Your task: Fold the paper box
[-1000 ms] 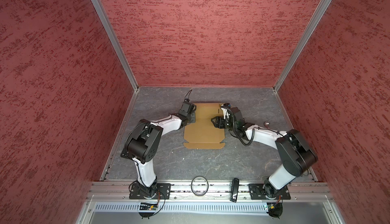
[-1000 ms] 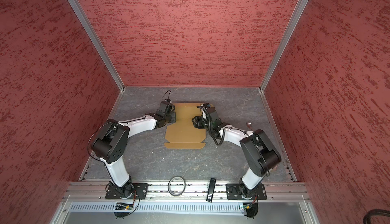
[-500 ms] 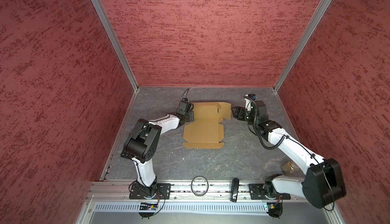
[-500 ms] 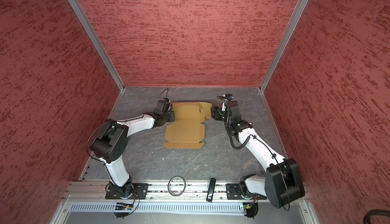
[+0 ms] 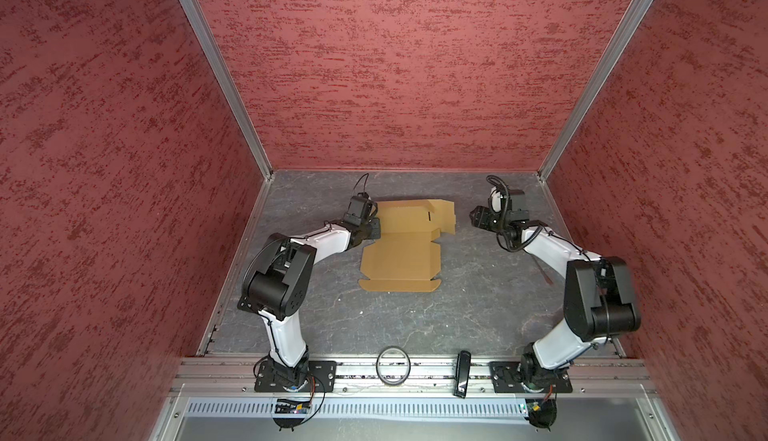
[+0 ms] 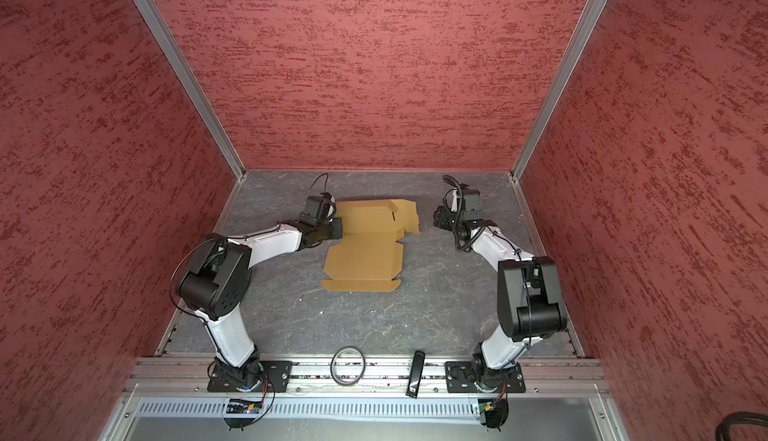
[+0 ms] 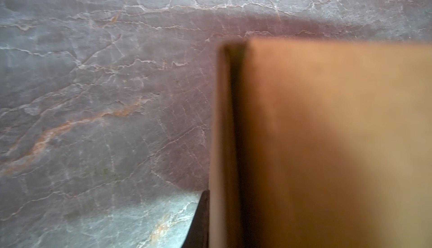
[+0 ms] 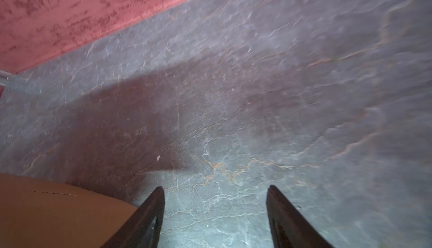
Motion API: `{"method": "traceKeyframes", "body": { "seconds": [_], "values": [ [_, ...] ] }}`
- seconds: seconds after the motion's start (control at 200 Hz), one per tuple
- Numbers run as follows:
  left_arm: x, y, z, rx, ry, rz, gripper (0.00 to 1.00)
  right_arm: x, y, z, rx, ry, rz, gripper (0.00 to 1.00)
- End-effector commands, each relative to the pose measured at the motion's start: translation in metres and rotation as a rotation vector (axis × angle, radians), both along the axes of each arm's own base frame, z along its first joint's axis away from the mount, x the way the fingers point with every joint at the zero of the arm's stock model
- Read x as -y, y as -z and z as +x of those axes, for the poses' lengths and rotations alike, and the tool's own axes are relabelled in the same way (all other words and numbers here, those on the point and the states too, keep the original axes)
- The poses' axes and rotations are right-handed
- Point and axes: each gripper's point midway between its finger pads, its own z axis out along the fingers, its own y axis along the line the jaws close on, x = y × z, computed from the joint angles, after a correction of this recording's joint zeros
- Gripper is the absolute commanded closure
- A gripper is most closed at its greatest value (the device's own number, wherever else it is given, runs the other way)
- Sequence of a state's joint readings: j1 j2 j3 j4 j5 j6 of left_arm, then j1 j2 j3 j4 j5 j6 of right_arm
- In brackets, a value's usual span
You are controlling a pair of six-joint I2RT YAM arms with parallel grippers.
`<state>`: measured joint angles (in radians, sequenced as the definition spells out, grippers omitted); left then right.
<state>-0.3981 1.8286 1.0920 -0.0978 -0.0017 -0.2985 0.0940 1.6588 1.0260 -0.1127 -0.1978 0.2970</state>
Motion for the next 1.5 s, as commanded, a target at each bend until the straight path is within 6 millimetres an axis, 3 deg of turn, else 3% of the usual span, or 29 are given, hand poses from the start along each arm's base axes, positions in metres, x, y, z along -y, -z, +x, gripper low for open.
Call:
{"method": "traceKeyframes", "body": {
  "seconds": [0.0,0.25,0.441,0.676,1.067,1.308,1.493],
  "values": [
    [0.003,-0.006,-0.001,0.016,0.021,-0.020,0.90,-0.022,-0.022,0.016,0.087,-0.122,0.027,0.31],
    [0.003,-0.006,0.000,0.014,0.017,-0.023,0.90,-0.052,-0.011,0.019,0.070,-0.246,-0.025,0.31],
    [0.002,-0.005,0.001,0.011,0.006,-0.019,0.90,-0.071,-0.008,0.008,0.071,-0.301,-0.010,0.31],
    [-0.001,-0.004,0.001,0.010,-0.014,-0.015,0.91,-0.087,-0.002,-0.001,0.060,-0.344,0.000,0.30],
    [0.004,-0.007,-0.001,0.024,-0.039,0.006,0.91,-0.108,-0.011,-0.007,0.075,-0.380,0.018,0.30],
    [-0.002,-0.005,-0.002,0.027,-0.058,0.001,0.91,-0.078,-0.002,-0.014,0.067,-0.238,-0.073,0.29],
    [-0.004,-0.004,-0.002,0.037,-0.048,-0.002,0.91,-0.061,-0.012,-0.032,0.106,-0.191,-0.106,0.29]
  ]
}}
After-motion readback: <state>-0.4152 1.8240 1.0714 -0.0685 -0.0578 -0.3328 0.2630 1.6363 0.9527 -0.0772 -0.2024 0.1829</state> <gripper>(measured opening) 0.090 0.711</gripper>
